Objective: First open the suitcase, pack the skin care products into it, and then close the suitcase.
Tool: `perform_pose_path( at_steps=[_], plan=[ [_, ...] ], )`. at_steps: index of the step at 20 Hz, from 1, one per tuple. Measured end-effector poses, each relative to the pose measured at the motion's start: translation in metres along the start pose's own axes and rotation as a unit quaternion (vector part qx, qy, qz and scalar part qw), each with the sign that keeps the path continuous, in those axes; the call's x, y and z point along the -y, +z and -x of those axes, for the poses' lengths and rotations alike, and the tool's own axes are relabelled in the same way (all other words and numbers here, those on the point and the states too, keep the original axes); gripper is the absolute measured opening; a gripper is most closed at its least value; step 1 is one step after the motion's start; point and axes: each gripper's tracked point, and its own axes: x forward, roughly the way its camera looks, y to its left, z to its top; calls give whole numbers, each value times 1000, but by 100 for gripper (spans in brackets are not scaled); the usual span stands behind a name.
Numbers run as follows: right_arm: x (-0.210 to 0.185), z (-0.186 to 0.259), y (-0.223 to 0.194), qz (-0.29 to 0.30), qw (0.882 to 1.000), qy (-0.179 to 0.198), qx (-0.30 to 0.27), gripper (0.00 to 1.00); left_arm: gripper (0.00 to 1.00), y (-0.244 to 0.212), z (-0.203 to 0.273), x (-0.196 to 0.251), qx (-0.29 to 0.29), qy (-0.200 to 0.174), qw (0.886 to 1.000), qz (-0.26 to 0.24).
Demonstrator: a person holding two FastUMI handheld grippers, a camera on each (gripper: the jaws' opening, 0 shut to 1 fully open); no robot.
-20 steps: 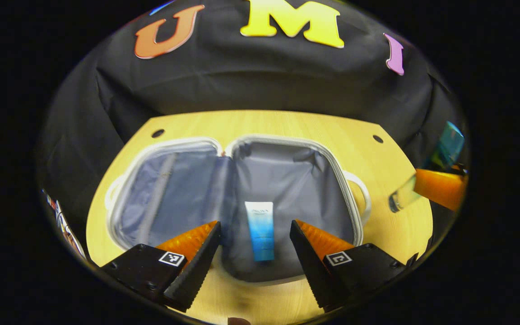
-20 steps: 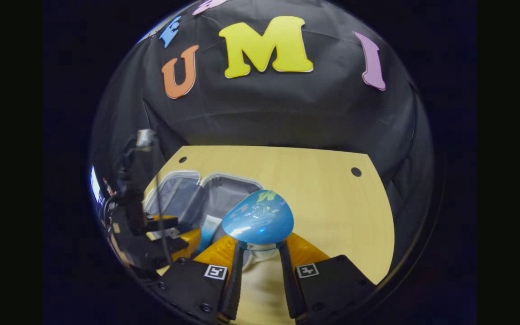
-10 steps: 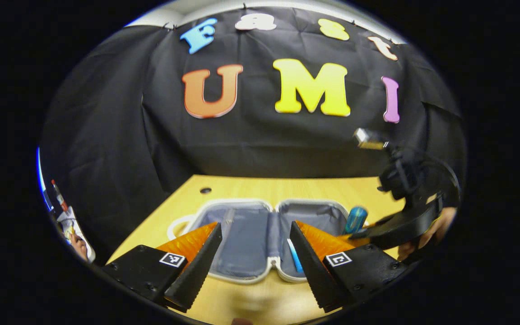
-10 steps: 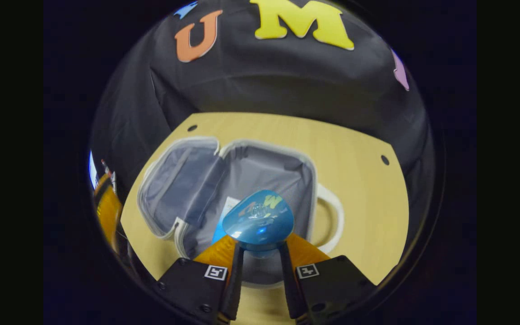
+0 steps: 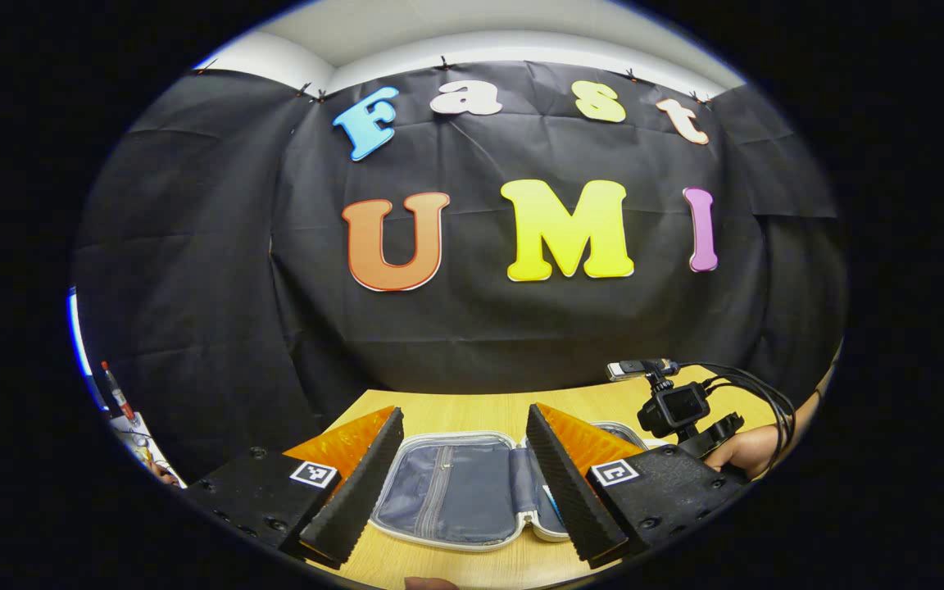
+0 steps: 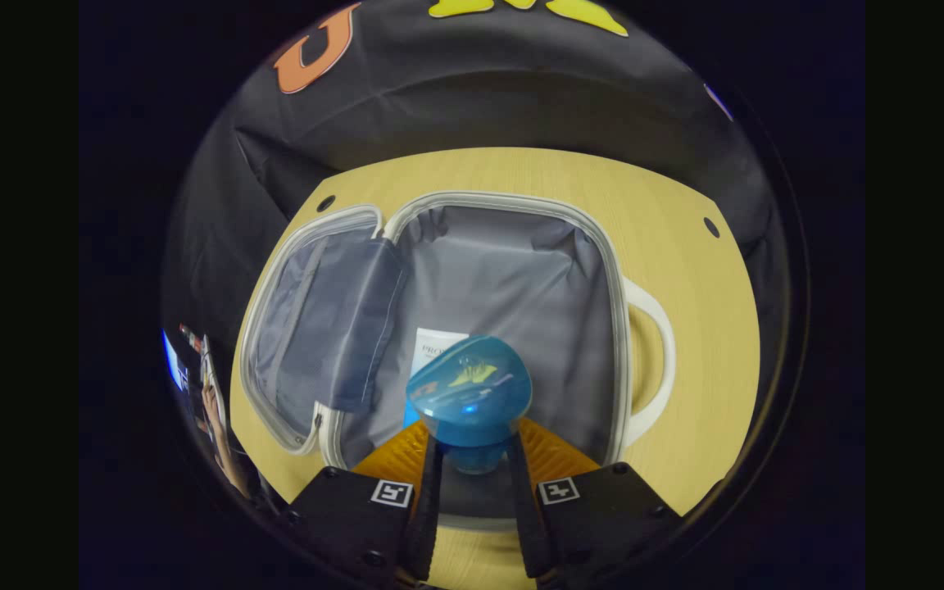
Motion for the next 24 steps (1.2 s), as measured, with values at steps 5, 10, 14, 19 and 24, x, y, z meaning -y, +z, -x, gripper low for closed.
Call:
perform_pose_path(
  at_steps=[5, 10, 14, 19, 24],
  plan=[
    [5, -27, 17, -35, 999, -19, -5, 39, 97, -27, -6, -34, -40, 34, 999, 4],
    [10, -45, 5, -61, 997, -25, -32, 39, 97, -39, -5, -41, -57, 7, 996, 67],
    [12, -49, 3, -78, 996, -27, -35, 41, 96, -50, -7, -72, -68, 42, 995, 61],
    [10, -32, 10, -73, 997, -5, -24, 45, 96, -68, -12, -112, -90, 75, 989, 84],
    [20, 28, 31, -37, 998, 14, 51, 81, 96, -94, -32, -142, -113, 76, 982, 132]
  ],
)
